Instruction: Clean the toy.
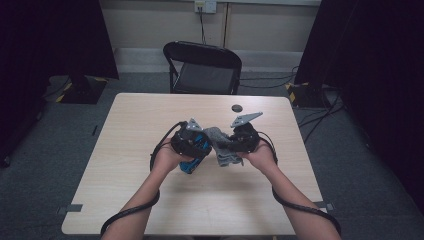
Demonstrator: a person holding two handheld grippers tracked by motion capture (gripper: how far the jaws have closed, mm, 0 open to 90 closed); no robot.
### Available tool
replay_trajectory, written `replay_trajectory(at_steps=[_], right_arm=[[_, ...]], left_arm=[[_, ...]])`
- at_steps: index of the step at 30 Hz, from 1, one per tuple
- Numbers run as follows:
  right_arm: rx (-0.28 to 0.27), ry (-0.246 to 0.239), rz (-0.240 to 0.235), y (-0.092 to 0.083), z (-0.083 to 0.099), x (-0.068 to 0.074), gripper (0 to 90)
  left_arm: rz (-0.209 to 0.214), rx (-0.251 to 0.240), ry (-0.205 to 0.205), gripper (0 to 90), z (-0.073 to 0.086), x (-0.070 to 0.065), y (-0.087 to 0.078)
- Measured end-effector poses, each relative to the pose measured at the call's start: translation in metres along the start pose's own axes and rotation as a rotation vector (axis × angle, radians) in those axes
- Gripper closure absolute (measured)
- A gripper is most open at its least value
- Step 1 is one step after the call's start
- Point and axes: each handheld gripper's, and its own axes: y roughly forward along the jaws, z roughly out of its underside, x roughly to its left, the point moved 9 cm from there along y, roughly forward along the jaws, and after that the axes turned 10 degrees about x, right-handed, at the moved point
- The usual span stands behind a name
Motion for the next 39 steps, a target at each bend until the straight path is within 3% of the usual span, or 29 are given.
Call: replay_trajectory(at_steps=[20,30,39], right_arm=[[0.001,-0.02,-0.023,0.001,0.015,0.011,74.8],[0.056,-0.018,-0.017,0.01,0.033,0.006,74.3],[0.127,-0.009,0.042,0.03,0.053,-0.006,70.3]], left_arm=[[-0.044,-0.003,-0.044,25.4,0.0,0.018,-0.002],[-0.053,-0.025,-0.077,25.4,0.003,0.027,-0.01],[-0.044,-0.032,-0.065,25.4,0.002,0.023,-0.014]])
